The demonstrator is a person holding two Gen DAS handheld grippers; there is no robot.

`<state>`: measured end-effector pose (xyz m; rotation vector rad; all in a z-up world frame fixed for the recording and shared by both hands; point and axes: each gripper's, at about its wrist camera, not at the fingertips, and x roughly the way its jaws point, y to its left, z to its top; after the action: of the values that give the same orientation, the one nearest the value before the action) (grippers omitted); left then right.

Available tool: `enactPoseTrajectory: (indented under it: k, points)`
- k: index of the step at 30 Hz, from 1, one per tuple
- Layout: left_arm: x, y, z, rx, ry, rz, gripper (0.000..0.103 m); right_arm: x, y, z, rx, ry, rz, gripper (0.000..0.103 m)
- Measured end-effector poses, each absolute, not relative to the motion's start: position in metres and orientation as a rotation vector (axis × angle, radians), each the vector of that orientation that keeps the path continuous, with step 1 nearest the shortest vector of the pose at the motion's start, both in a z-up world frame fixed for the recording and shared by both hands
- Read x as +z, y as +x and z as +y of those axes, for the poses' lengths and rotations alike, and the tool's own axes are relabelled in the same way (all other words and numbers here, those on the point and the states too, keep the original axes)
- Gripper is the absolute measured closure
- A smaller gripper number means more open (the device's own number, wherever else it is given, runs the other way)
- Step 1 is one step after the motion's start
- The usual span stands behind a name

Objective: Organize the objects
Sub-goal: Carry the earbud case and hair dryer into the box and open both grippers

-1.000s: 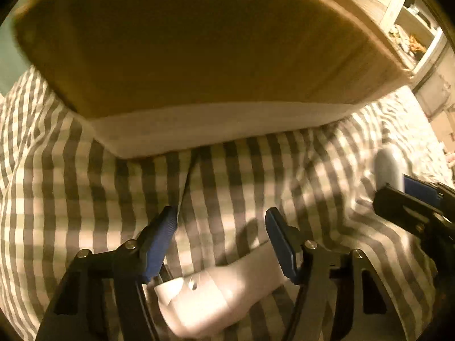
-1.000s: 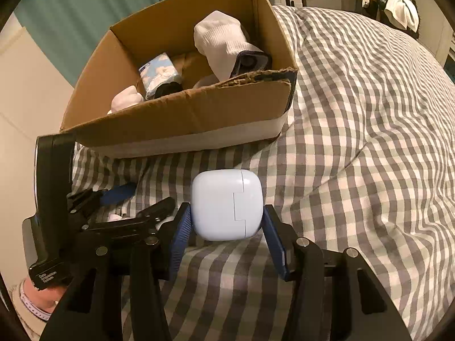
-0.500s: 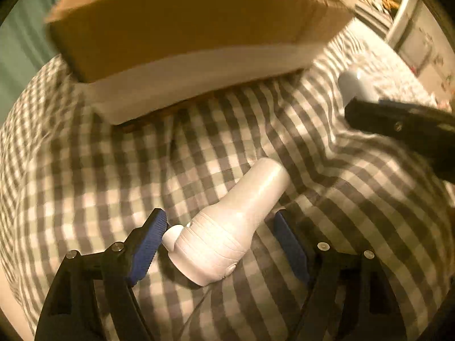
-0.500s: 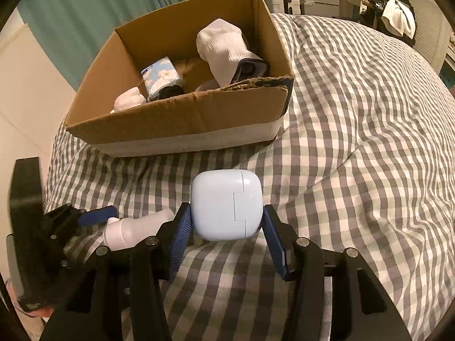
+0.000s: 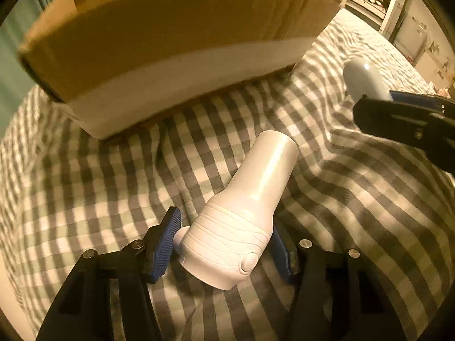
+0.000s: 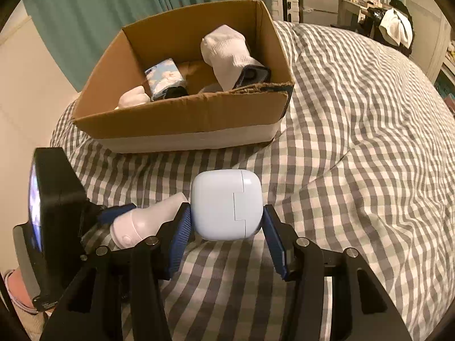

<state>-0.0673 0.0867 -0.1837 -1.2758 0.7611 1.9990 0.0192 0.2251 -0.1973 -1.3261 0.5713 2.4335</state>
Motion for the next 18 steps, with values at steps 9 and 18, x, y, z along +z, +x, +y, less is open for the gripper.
enactPoseTrajectory:
  k: [9,18]
  points:
    - [-0.127,-0.050,0.058,2.151,-1.160,0.698,0.043,-0.173,0.040,0.210,2.476,-1.289,0.538,0.053]
    - [-0.087,-0.035,0.025,2.316,-1.108,0.637,0.043,-0.144,0.047,0.185,2.528,-1.236,0.460,0.053]
